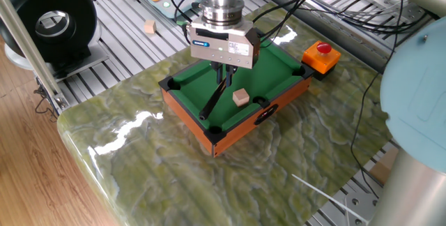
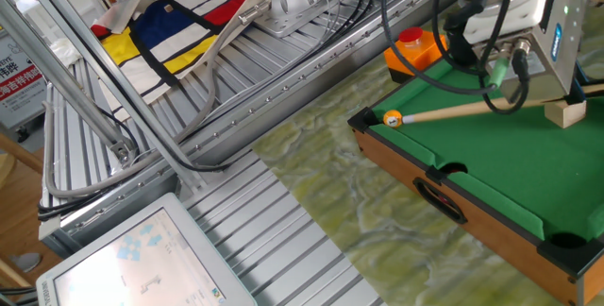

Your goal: Hit the pool ball

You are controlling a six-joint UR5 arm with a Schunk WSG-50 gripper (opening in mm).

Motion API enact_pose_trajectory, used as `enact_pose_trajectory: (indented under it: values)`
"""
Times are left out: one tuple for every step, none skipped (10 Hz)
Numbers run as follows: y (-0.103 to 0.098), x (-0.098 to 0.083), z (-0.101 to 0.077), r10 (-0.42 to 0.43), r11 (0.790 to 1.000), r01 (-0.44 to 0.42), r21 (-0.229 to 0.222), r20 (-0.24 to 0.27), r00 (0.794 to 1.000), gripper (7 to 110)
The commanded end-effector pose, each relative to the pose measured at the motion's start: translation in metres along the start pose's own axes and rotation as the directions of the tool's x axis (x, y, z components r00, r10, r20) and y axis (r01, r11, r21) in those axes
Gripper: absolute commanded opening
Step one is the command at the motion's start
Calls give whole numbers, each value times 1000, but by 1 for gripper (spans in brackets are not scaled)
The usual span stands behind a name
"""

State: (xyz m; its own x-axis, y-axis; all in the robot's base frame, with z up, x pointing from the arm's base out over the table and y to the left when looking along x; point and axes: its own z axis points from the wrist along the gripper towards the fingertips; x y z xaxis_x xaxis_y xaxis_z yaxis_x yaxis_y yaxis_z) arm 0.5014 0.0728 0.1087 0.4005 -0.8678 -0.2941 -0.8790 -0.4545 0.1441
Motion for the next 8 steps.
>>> enact_pose_trajectory:
  values:
    - [1,3,-4,2,1000,-2,-1,2,1000,7]
    - [3,9,-7,-1,1000,1,-9,-19,1000,7]
    - [8,19,-14,-2,1000,1,-26,-60,998,7]
    - [13,42,-30,-5,999,-3,-50,-162,987,7]
    - [19,60,-52,-6,997,-16,-81,-257,966,7]
    - [21,49,-54,15,996,-36,-83,-239,971,7]
    - [19,40,-49,29,996,-44,-71,-204,979,7]
    - [17,31,-45,36,997,-48,-68,-164,986,7]
